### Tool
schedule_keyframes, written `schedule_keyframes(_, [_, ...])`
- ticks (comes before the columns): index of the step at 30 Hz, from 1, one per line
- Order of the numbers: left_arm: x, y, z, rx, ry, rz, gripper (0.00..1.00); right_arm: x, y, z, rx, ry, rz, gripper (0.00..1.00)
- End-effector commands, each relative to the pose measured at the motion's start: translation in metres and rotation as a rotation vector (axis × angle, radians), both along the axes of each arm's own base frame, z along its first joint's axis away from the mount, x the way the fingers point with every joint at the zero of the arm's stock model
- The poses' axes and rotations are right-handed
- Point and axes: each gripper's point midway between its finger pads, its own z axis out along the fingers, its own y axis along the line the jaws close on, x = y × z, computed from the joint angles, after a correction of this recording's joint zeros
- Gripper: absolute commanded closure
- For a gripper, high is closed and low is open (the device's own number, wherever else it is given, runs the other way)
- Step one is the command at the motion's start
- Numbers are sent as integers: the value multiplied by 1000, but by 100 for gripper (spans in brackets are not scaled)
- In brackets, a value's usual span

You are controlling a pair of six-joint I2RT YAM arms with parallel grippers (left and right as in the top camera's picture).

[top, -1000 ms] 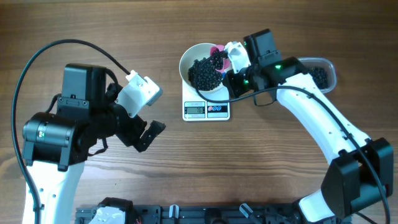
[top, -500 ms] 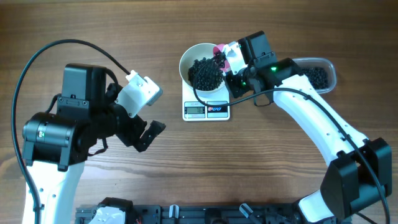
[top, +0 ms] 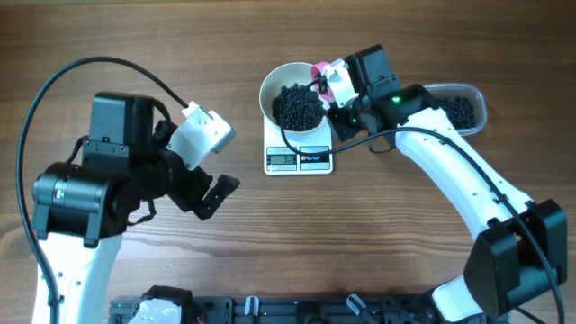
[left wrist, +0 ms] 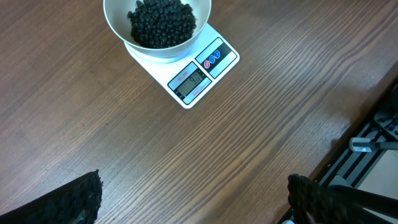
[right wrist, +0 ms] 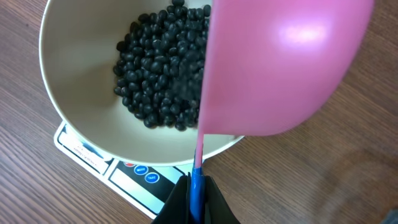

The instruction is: Scoop item into bowl and weigh 150g on scale

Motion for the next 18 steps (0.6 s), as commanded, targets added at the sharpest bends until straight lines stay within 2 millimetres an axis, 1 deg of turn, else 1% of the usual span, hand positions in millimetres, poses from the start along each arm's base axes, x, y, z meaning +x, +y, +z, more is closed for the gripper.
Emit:
schedule_keyframes(1, [0, 0, 7, -10, -23, -8, 0, 1, -8, 6, -70, -51, 18, 96])
schedule_keyframes(3, [0, 0, 7, -10, -23, -8, 0, 5, -15, 6, -106, -69, -4, 96])
schedule_keyframes(7, [0, 0, 7, -9, -23, -8, 0, 2, -8, 6, -86, -63, 21, 96])
schedule_keyframes(8, [0, 0, 7, -9, -23, -8, 0, 0, -9, 5, -112, -65, 36, 96])
schedule_keyframes(10, [0, 0, 7, -10, -22, -8, 0, 2, -14, 5, -146, -80, 26, 96])
schedule_keyframes(14, [0, 0, 7, -9, -23, -8, 0, 1, -6, 6, -118, -77, 48, 96])
schedule_keyframes(15, [0, 0, 7, -10, -23, -8, 0, 0, -7, 5, -131, -79, 53, 96])
schedule_keyframes(17, [0, 0, 7, -10, -23, -8, 0, 4, -18, 5, -202, -104, 33, 96])
schedule_keyframes(18, [0, 0, 7, -10, -23, -9, 0, 6, -20, 6, -213, -113, 23, 96])
